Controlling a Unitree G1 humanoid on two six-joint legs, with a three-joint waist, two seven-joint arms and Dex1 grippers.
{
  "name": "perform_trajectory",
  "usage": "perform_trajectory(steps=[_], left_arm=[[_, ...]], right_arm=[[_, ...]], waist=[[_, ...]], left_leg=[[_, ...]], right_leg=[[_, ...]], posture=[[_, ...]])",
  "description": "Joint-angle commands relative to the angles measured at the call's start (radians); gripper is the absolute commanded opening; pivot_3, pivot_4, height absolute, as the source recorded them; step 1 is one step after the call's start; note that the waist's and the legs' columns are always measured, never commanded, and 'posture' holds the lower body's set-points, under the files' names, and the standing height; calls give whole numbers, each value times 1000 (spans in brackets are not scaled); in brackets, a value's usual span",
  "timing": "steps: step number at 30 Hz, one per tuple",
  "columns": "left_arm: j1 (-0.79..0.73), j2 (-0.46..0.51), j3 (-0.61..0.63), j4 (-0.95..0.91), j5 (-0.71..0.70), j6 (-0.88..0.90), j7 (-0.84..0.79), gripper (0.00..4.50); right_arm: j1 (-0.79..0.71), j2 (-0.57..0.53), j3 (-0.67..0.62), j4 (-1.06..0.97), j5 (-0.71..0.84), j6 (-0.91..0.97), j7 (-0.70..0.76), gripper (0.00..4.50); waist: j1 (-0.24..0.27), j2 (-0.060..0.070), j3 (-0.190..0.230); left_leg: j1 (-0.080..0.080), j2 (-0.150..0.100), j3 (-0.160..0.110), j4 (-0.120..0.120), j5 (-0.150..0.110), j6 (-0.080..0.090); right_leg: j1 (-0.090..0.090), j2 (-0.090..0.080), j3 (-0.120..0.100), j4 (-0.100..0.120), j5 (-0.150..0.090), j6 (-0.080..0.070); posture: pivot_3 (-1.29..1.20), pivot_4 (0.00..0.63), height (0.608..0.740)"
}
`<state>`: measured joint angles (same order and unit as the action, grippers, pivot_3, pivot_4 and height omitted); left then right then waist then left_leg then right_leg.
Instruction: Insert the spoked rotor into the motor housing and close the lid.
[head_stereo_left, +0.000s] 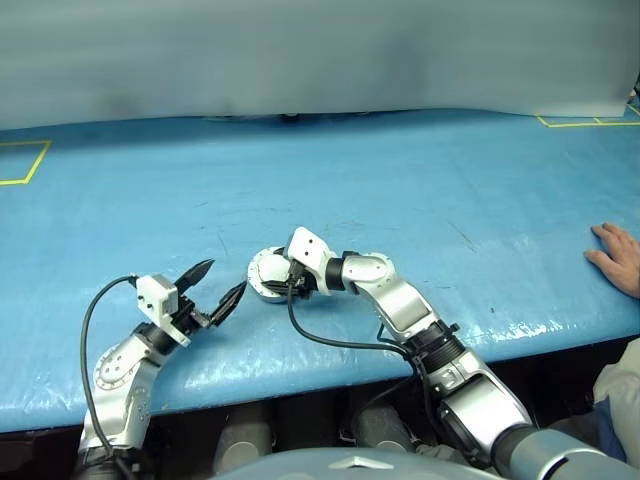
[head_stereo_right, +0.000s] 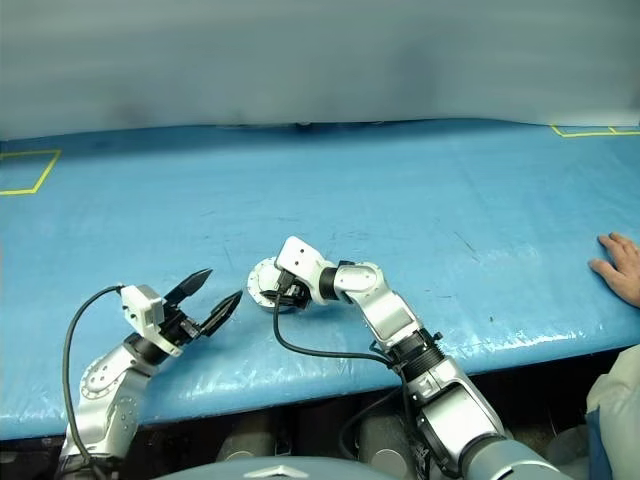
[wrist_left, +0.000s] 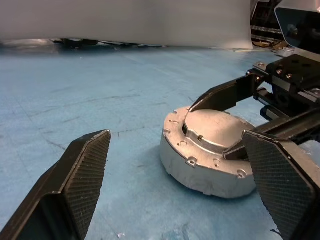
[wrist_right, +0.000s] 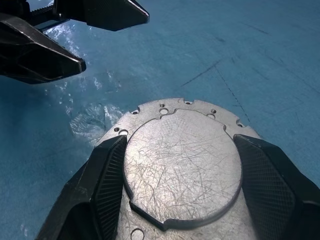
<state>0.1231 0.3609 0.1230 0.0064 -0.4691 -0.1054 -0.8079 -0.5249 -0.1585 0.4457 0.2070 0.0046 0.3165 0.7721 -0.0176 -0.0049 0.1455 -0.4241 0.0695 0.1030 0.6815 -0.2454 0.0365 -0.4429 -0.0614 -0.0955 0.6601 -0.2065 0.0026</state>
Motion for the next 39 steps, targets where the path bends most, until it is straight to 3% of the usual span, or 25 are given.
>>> perform_trajectory(steps=[1,12,13,31,35,39], left_arm=[[-37,7,-42,5,31,36,-12,3864],[-111,22,-100,72,94,55,-43,191],[-114,23,-101,76,100,53,-42,22],[-105,10,-135,87,175,48,-16,22],[-98,4,-138,81,168,48,-16,0],[-95,-4,-139,80,162,51,-16,0]], right_arm=[[24,-16,13,19,-32,30,-13,3029],[47,-24,-5,-21,-25,48,-42,3029],[48,-25,-6,-23,-24,49,-44,3029],[61,-14,-14,-44,15,62,-32,3029],[75,-23,-16,-92,38,73,-1,4380],[88,0,-60,-141,94,112,-8,4477]], waist=[[0,0,0],[1,0,0],[2,0,0],[7,0,-1],[8,0,-1],[8,0,-1]], left_leg=[[0,0,0,0,0,0],[0,0,0,0,0,0],[0,0,0,-1,0,0],[1,-1,0,0,0,0],[1,-1,0,-1,0,1],[1,-1,0,-1,-1,1]], right_leg=[[0,0,0,0,0,0],[3,0,0,0,0,0],[3,0,0,0,0,0],[1,-1,0,0,0,0],[1,-1,0,-1,0,0],[1,-2,0,-2,0,0]], posture=[[0,150,740],[0,150,740],[0,150,740],[0,150,740],[0,150,740],[0,150,740]])
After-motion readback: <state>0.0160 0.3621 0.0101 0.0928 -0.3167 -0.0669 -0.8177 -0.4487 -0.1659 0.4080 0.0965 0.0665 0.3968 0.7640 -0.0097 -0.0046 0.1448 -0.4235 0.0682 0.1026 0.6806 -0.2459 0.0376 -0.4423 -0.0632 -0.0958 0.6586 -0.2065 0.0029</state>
